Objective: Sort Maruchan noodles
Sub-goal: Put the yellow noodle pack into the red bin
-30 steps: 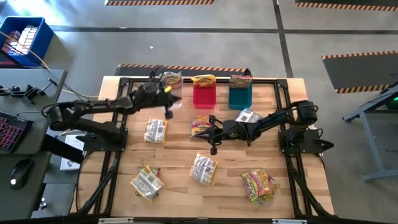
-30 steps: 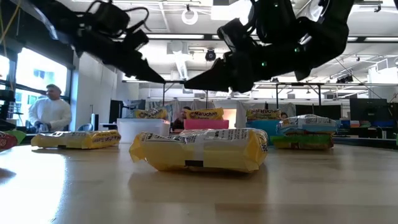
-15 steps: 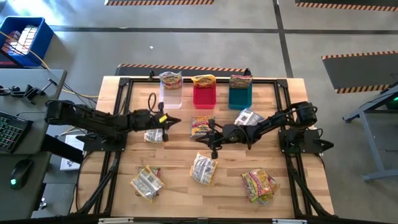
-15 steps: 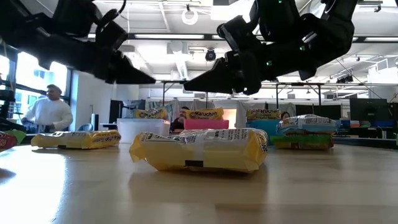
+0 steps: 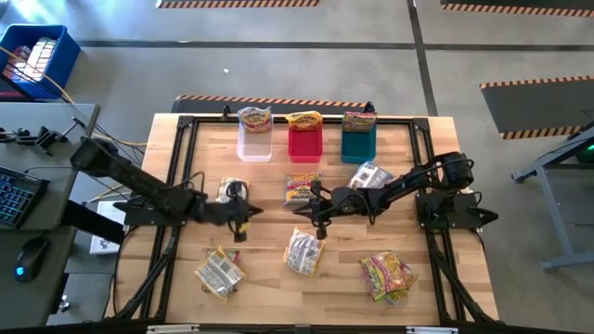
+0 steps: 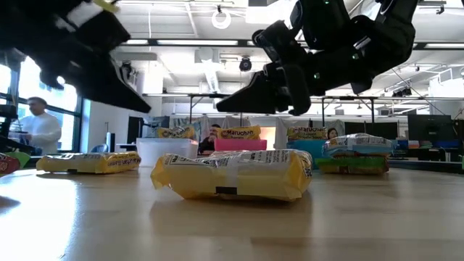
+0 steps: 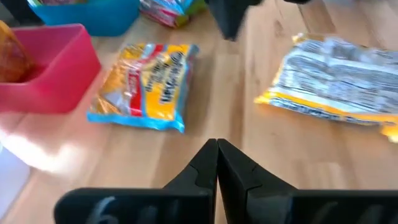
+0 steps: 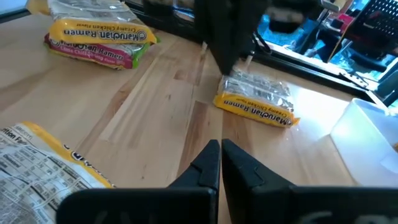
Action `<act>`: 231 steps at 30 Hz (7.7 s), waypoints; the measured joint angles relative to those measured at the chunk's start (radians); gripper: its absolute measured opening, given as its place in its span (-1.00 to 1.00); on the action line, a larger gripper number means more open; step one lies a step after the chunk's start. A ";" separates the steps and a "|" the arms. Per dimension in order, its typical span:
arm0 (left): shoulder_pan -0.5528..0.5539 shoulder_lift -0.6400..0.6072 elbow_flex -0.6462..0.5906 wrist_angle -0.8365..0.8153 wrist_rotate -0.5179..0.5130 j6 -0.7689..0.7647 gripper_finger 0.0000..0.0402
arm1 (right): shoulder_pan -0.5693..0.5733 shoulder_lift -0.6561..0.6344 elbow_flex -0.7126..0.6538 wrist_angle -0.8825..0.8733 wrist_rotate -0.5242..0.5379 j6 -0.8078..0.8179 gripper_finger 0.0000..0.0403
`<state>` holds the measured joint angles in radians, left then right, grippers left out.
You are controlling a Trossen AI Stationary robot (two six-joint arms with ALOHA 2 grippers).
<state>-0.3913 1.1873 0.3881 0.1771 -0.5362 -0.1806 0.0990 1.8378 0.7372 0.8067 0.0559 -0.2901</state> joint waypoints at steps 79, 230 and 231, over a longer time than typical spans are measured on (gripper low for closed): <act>-0.416 0.822 1.196 -1.516 0.258 -0.956 -0.97 | 0.000 -0.001 0.000 -0.040 0.000 -0.023 -1.00; -0.381 0.694 1.185 -1.497 -0.353 -0.747 -1.00 | 0.107 -0.034 0.004 -0.104 0.054 0.054 -0.06; -0.374 0.694 1.169 -1.475 -0.358 -0.733 -1.00 | 0.107 -0.041 0.004 -0.107 0.056 0.054 -0.06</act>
<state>-0.7653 1.8809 1.5572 -1.2979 -0.8940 -0.9140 0.2058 1.7972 0.7410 0.7000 0.1123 -0.2359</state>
